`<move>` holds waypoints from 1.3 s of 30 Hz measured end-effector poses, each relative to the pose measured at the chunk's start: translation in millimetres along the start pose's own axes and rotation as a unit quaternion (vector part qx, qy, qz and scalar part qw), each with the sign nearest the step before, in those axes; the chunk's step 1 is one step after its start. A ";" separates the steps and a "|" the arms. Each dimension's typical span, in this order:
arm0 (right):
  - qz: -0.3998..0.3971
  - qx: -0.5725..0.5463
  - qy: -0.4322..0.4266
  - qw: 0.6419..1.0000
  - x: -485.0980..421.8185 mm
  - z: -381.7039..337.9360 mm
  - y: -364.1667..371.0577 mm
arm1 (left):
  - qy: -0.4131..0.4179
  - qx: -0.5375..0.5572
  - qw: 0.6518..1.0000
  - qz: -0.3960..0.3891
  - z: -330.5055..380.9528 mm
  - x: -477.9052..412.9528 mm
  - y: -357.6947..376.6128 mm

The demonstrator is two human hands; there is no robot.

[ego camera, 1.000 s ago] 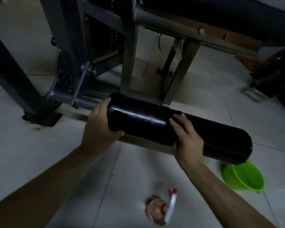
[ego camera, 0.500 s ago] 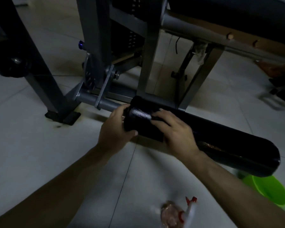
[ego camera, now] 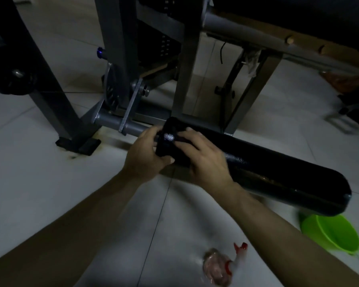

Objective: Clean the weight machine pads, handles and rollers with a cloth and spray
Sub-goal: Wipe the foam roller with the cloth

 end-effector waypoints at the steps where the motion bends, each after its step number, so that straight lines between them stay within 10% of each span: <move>1: 0.009 0.009 0.019 1.000 19.4 16.1 -13.5 | 0.008 -0.041 0.999 0.026 4.0 2.1 -0.5; 8: 0.098 0.039 0.255 0.961 106.7 89.9 -66.3 | 0.145 -0.286 0.947 0.001 64.0 3.4 37.7; 17: 0.022 0.017 0.079 0.996 69.9 64.8 -47.4 | 0.170 -0.284 0.943 -0.041 100.9 10.2 102.9; 30: 0.194 0.034 0.409 0.891 267.9 196.8 -150.9 | 0.250 -0.416 0.872 -0.070 159.5 14.9 210.5; 39: 0.086 0.023 0.256 0.963 206.6 153.4 -107.4 | 0.217 -0.442 0.865 -0.101 169.3 8.1 208.8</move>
Point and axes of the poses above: each hand's wrist, its own x-axis away from the middle knuckle, its own y-axis out of the palm, z = x × y, the point moved 8 cm from there along -x, towards the middle knuckle, and after that the axes turned 2 degrees about -y, right-handed, at the moved point
